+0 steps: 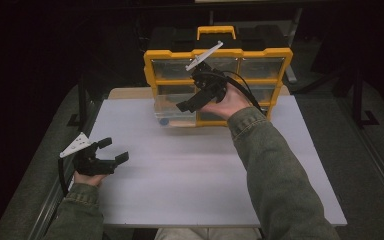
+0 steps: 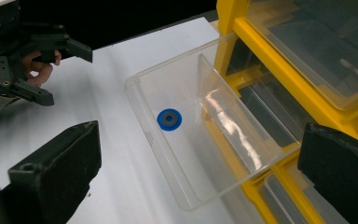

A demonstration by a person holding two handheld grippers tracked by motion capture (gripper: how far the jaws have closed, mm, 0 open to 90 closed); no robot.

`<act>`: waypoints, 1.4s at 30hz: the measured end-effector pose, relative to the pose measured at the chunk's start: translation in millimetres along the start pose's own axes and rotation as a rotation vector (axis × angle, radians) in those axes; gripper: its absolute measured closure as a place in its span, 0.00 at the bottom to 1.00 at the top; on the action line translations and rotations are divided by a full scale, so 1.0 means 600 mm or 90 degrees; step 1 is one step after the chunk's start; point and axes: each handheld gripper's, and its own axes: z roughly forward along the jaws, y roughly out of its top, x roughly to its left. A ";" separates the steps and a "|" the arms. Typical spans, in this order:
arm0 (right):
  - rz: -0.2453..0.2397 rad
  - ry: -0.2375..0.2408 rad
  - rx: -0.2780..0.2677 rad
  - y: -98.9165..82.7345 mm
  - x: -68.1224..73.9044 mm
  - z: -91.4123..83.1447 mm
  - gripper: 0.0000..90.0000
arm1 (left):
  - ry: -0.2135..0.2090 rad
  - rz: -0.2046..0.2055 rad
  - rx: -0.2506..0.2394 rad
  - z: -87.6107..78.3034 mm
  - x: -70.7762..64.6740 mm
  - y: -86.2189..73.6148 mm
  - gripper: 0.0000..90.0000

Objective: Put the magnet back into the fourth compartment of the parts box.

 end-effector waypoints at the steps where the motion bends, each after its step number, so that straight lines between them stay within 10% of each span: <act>1: 0.001 -0.001 -0.002 -0.001 0.000 -0.002 0.00 | 0.000 -0.001 -0.001 0.000 0.000 0.000 0.00; 42: 0.024 -0.015 -0.053 -0.104 -0.007 -0.044 0.00 | 0.006 0.000 0.003 0.002 -0.001 -0.001 0.00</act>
